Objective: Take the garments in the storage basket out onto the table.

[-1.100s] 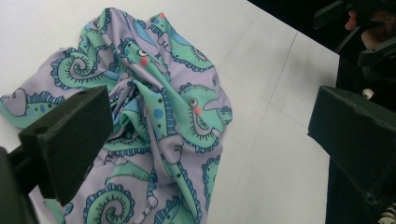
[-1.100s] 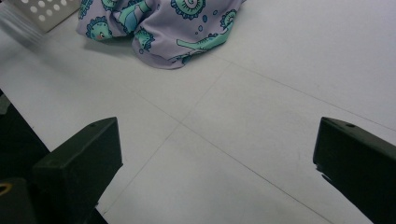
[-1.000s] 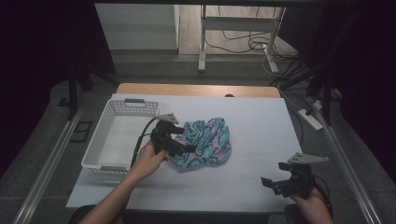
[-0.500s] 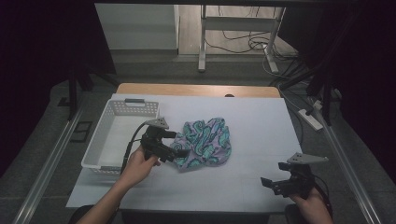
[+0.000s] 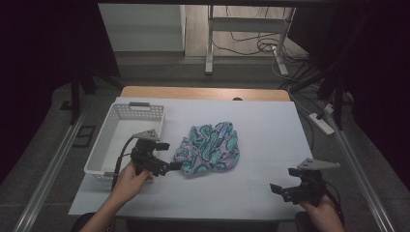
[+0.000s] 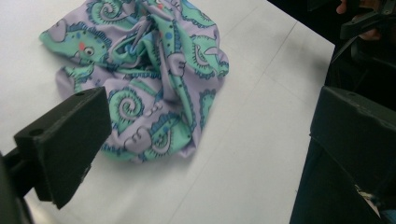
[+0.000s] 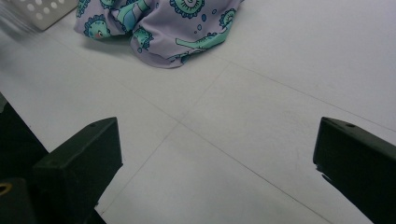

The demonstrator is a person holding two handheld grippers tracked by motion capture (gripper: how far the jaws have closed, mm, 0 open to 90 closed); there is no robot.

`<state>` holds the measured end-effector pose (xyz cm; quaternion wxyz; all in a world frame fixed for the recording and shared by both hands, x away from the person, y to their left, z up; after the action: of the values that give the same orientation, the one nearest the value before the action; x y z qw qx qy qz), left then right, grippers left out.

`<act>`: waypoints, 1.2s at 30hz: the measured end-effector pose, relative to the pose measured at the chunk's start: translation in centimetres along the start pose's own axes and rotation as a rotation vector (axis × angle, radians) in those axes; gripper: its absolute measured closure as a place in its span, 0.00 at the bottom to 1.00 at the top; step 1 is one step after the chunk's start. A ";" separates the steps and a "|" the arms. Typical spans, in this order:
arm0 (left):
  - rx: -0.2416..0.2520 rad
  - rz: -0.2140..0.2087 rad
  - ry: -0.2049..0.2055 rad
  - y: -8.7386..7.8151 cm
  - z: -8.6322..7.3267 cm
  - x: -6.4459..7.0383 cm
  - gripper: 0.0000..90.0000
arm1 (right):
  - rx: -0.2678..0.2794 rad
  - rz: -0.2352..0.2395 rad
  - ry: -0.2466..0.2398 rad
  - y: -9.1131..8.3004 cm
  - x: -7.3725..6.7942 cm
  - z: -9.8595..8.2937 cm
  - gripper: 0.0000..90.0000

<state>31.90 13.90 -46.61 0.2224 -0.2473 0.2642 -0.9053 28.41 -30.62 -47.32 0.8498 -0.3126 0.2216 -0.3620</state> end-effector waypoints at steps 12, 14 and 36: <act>0.031 0.038 -0.063 -3.0 -3.5 -0.1 0.00 | -0.002 -0.003 -0.001 0.0 0.0 0.0 0.02; 0.042 0.044 -0.078 -3.6 -4.2 -0.1 0.00 | -0.004 -0.005 -0.003 0.0 0.0 0.0 0.01; 0.071 0.131 -0.165 -7.5 -9.3 0.2 0.00 | 0.001 -0.026 0.006 0.0 0.0 0.0 0.01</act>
<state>24.48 22.95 -49.03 0.3107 -0.2952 0.2285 -0.8741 28.43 -30.67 -47.31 0.8447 -0.3136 0.2199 -0.3739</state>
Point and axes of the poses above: each handheld gripper's, and its own axes: y roughly forward along the jaws, z roughly out of its top, x roughly to its right, the point moved 3 cm from there along y, roughly forward along the jaws, and after that the axes turned 2 degrees about -x, right-handed, at the moved point
